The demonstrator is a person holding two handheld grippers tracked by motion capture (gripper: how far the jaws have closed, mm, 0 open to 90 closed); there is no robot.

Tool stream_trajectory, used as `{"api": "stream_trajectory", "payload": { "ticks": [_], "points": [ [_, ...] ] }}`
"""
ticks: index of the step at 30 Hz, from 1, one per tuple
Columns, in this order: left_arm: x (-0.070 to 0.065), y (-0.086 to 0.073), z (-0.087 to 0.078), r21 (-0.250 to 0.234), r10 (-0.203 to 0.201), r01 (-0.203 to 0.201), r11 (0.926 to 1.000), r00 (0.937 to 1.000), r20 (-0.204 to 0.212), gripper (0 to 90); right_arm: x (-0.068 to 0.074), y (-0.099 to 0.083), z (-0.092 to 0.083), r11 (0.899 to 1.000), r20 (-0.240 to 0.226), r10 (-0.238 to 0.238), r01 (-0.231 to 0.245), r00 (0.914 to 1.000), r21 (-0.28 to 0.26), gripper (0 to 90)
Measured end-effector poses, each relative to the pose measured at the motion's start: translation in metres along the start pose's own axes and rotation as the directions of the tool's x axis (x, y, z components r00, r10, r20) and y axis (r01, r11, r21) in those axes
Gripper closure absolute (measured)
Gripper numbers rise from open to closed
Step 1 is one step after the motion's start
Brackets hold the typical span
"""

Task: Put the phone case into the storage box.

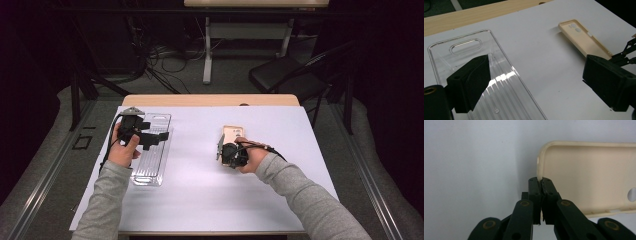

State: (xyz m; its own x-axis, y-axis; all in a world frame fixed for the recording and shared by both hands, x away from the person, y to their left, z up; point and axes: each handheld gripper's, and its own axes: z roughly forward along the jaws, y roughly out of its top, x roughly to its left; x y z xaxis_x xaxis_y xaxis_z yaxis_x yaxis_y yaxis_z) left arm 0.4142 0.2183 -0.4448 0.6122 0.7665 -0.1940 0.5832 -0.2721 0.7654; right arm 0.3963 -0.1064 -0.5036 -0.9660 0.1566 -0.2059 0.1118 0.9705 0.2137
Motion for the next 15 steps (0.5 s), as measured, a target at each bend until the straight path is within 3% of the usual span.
{"api": "stream_trajectory", "payload": {
  "ticks": [10,15],
  "points": [
    [-0.001,0.001,-0.001,-0.016,-0.024,0.024,0.9996,0.9996,0.016,8.4,0.003,0.002,-0.012,0.997,0.062,-0.014,0.019,0.998,-0.08,87.7],
    [-0.001,0.001,-0.002,-0.023,-0.03,0.031,0.9993,0.9993,0.022,8.4,0.005,0.002,-0.018,0.989,0.095,-0.02,0.034,0.9952,-0.141,87.7]
  ]
}}
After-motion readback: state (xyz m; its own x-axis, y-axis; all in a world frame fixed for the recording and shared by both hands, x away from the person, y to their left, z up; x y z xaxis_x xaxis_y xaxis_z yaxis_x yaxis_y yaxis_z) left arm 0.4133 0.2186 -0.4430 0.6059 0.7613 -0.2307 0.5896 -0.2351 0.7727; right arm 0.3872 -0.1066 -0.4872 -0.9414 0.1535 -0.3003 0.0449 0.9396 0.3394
